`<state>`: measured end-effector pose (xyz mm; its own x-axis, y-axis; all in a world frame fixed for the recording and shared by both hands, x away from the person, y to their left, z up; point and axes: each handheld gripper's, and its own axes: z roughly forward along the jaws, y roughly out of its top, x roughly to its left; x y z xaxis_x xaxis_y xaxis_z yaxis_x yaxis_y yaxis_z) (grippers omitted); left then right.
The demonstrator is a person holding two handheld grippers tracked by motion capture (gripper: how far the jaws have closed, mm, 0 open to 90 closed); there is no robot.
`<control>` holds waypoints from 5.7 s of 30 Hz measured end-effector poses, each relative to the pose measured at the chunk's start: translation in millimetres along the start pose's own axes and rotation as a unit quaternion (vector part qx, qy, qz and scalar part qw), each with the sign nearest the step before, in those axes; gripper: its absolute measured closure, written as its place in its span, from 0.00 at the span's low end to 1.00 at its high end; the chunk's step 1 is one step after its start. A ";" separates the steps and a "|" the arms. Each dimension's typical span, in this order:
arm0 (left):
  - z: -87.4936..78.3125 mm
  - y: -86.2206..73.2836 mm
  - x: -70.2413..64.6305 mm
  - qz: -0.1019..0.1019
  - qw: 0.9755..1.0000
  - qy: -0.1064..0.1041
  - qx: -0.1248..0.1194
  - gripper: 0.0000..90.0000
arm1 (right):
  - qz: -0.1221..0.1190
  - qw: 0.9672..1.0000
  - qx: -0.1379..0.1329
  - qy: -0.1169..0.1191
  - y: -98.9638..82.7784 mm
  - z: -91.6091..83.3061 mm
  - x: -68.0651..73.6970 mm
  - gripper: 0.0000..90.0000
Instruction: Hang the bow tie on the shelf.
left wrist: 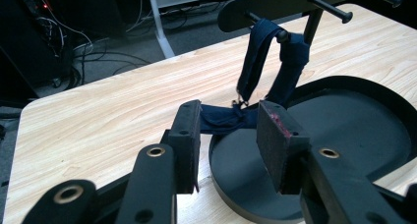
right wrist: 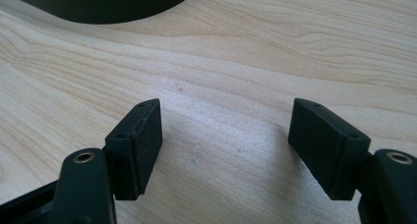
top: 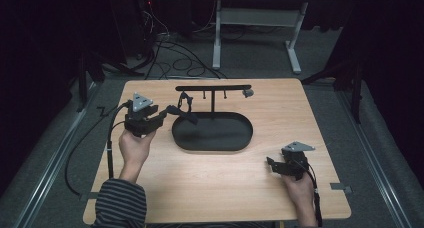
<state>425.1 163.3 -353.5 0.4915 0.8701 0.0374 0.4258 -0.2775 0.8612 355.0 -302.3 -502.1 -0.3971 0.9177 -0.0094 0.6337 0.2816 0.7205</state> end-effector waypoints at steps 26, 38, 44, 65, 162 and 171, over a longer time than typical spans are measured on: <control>-32.8 -22.1 19.1 -0.020 1.000 0.013 -0.020 0.68 | 0.001 1.000 0.000 -0.001 0.1 0.0 0.2 0.34; -41.4 -30.6 23.7 -0.026 0.999 0.016 -0.021 0.65 | 0.001 1.000 0.001 -0.001 0.0 0.0 0.4 0.34; -46.3 -35.1 25.9 -0.028 0.999 0.017 -0.021 0.64 | 0.001 1.000 0.001 -0.002 0.0 0.0 0.4 0.34; -69.0 -61.1 29.8 -0.041 0.999 0.021 -0.023 0.63 | 0.003 1.000 0.000 0.000 0.1 -0.2 0.2 0.34; -29.9 -125.5 -8.6 -0.068 0.996 -0.061 0.025 0.58 | 0.002 1.000 0.000 -0.001 0.0 -0.1 0.1 0.34; -25.1 -128.4 -11.2 -0.069 0.995 -0.066 0.033 0.58 | 0.002 1.000 0.000 -0.001 0.0 -0.1 0.1 0.34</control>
<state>345.9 199.4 -451.8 0.5186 0.8420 -0.1487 0.5420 -0.1892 0.8188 354.9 -302.2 -502.0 -0.3945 0.9189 -0.0080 0.6352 0.2789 0.7203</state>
